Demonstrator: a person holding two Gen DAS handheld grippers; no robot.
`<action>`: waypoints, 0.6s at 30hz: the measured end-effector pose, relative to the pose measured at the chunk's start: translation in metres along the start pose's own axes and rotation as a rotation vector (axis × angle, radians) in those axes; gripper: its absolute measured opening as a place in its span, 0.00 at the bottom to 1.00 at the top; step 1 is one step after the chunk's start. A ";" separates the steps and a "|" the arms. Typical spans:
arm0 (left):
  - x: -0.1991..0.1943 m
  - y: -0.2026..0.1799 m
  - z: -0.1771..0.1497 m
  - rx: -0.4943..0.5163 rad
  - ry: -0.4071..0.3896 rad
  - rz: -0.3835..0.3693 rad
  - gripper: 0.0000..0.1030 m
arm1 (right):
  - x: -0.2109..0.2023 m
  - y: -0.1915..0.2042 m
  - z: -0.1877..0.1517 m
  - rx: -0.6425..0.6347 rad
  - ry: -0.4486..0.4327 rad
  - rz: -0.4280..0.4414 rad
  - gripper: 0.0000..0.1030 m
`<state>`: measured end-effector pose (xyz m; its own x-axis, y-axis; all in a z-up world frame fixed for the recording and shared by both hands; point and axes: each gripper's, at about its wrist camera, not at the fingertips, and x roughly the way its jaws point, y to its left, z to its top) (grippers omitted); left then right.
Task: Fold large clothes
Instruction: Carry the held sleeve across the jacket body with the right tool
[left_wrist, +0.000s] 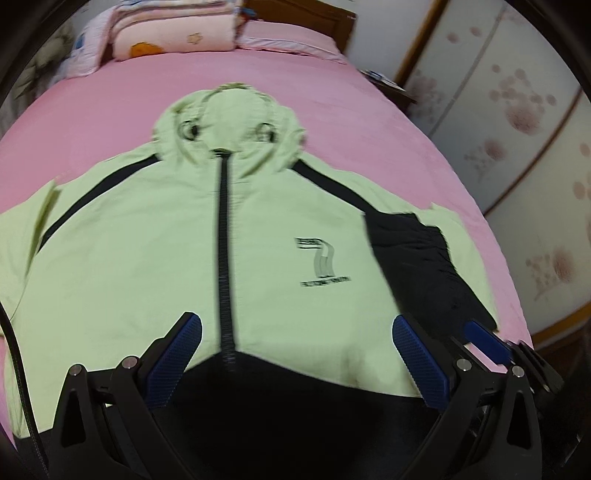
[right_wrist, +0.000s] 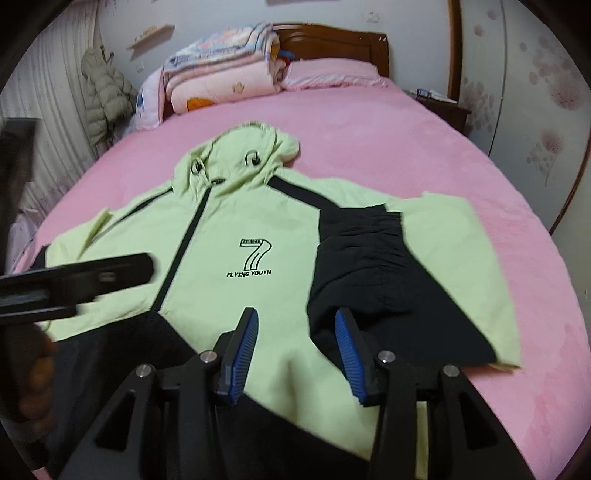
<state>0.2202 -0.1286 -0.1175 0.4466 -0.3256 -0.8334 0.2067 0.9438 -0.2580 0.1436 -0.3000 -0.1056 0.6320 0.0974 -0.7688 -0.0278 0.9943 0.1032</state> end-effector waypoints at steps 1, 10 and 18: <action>0.003 -0.011 0.000 0.028 0.002 -0.005 1.00 | -0.007 -0.002 -0.003 0.004 -0.011 -0.002 0.43; 0.039 -0.110 -0.008 0.288 0.017 0.030 1.00 | -0.046 -0.044 -0.045 0.140 -0.045 -0.064 0.43; 0.081 -0.160 -0.012 0.484 0.017 0.282 1.00 | -0.053 -0.088 -0.057 0.269 -0.050 -0.062 0.43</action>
<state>0.2128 -0.3053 -0.1499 0.5291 -0.0591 -0.8465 0.4587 0.8591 0.2268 0.0684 -0.3904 -0.1093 0.6636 0.0274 -0.7476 0.2151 0.9501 0.2258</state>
